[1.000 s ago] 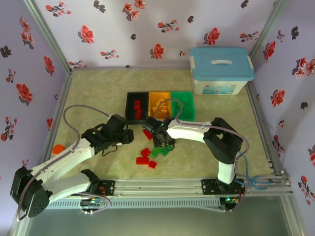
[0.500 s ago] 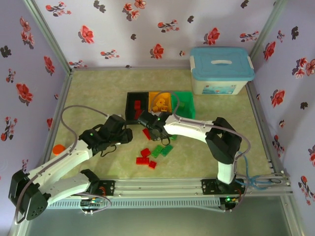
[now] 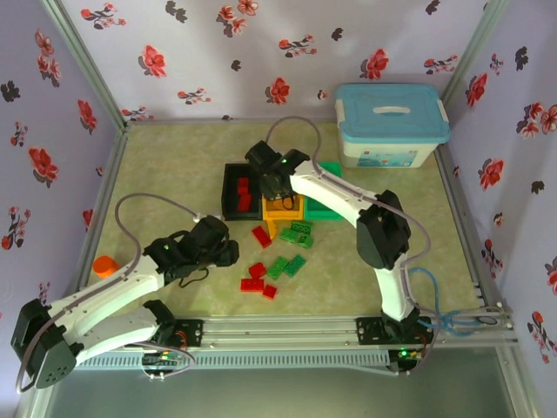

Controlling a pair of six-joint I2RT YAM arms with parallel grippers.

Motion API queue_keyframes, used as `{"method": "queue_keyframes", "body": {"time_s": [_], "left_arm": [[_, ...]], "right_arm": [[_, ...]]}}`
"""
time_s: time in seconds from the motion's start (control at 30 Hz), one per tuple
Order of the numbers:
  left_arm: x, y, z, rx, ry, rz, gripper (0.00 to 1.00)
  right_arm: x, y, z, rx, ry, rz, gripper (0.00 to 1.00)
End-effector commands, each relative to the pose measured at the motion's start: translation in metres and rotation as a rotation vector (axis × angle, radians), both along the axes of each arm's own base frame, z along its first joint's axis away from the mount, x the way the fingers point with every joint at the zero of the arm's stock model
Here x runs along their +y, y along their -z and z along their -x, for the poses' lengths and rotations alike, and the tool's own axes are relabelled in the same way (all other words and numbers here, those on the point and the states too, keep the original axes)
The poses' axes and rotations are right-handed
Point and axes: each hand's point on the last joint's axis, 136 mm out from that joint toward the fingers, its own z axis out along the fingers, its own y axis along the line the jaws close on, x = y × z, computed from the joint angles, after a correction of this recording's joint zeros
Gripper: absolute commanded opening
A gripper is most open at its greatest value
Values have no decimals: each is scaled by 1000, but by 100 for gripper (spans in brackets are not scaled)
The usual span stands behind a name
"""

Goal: Sort the legos into containers by color
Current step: Place the lego in the container, then pick up the lego from the center of the table.

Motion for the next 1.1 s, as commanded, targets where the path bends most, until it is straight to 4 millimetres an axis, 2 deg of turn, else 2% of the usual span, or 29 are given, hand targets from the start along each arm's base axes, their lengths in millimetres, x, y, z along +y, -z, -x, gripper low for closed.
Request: {"method": "queue_keyframes", "body": {"time_s": [0.0,0.07,0.1,0.23,0.27,0.47,0.63,0.73,0.9,1.07], "left_arm": [[2,0,0,-14,-35,19,53],[1,1,0,-17,-30,15,53],[0,0,-1,-20,-25,14,53],[-4,-1,-5,-21,-5,-4,54],[-5,-1,-5,-18,-1,-6,54],[-17,3,-9,-17,18,-3,56],[-35,5,-19,-11,61,-14,63],[-52,7,-30,-4,82,-17,69],[-80,18,-52,45,92,-28,69],[-89,40,-72,112,53,-57,67]], "right_arm": [[-10,11,8,50,-29,73,31],[-13,14,7,50,-25,87,33],[-15,13,6,45,-23,91,38],[-17,3,7,21,-20,83,71],[-19,-2,7,9,-18,78,74],[-27,-36,15,-54,-1,4,76],[-38,-60,29,-114,25,-97,75],[-48,-62,39,-129,38,-127,75],[-71,-56,53,-129,70,-115,76],[-94,-56,63,-142,104,-122,75]]}}
